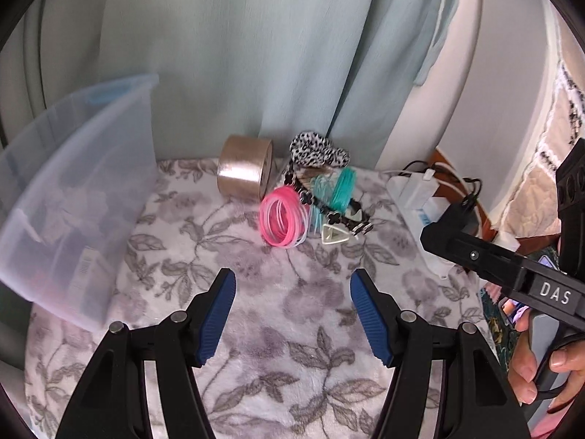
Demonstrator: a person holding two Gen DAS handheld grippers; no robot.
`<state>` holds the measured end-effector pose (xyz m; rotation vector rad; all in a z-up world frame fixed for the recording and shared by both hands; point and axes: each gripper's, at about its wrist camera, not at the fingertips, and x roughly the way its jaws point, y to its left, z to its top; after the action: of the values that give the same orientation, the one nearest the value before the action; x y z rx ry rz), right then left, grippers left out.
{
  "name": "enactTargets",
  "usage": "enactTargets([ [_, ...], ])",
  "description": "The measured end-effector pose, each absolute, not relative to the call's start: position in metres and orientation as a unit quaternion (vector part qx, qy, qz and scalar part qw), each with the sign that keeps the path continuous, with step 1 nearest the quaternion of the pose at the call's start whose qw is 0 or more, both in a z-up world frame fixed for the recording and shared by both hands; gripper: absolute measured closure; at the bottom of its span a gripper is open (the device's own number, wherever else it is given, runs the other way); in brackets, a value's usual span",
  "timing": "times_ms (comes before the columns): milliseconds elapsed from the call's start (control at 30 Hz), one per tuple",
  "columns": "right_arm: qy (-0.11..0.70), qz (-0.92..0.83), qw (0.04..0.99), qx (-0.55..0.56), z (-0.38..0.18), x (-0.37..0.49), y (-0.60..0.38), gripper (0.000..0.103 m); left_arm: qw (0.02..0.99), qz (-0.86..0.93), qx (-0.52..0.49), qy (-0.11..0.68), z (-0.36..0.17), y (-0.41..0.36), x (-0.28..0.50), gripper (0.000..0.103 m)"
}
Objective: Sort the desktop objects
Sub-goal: 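Move both open grippers back toward the bangles and black headband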
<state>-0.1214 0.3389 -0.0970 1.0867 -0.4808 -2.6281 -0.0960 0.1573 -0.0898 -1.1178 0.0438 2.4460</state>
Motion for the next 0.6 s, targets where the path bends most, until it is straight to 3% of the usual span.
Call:
enactTargets([
  [600,-0.095,-0.887,0.143,0.429,-0.132,-0.183,0.318,0.038,0.258,0.862,-0.434,0.047,-0.151,0.192,-0.163,0.040],
])
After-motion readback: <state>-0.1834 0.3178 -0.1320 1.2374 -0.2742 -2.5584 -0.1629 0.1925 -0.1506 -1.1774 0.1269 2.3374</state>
